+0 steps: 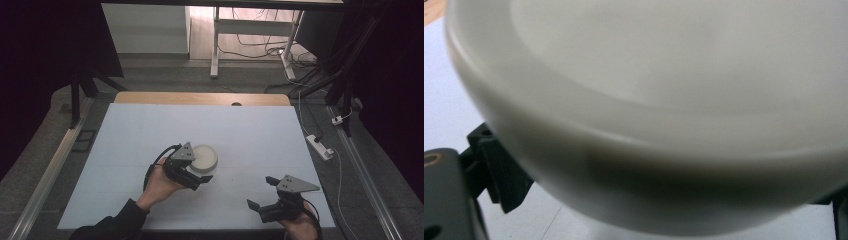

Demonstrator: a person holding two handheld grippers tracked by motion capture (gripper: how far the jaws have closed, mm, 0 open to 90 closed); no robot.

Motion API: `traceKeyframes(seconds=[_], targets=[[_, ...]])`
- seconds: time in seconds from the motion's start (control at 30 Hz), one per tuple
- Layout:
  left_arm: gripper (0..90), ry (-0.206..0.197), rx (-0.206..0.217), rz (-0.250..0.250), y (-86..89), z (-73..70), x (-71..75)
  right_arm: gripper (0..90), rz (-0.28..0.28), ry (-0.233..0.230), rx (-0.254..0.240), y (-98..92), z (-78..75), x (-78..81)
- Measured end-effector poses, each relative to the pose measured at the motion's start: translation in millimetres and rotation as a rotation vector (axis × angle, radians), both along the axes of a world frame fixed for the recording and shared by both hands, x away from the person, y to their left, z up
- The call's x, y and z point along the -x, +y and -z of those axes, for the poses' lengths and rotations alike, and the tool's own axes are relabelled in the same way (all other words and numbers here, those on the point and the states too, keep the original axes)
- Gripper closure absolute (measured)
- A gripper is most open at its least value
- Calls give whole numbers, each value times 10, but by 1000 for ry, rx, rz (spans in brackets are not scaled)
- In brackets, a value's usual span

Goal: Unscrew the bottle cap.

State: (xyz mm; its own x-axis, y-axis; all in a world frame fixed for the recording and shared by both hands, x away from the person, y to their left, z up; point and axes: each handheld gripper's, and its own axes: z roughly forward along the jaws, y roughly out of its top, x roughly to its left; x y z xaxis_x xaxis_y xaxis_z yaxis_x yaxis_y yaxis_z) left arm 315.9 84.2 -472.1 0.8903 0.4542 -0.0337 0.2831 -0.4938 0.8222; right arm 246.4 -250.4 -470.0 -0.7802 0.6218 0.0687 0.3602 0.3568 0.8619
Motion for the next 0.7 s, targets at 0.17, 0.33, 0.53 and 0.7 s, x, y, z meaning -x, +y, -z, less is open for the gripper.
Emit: traceKeyframes(seconds=[0.17, 0.33, 0.53, 0.7], targets=[[74, -3, -2, 1, -4, 4, 8, 0, -25, -7, -13, 101, -59, -44], [74, -4, -4, 12, -2, -6, 16, 0, -53, 9, -28, 241, -128, -109], [74, -9, -7, 21, -7, -16, 29, 0, -90, 12, -35, 426, -181, -168], [74, -7, -6, 23, -14, -15, 33, 0, -111, 5, -42, 527, -234, -228]])
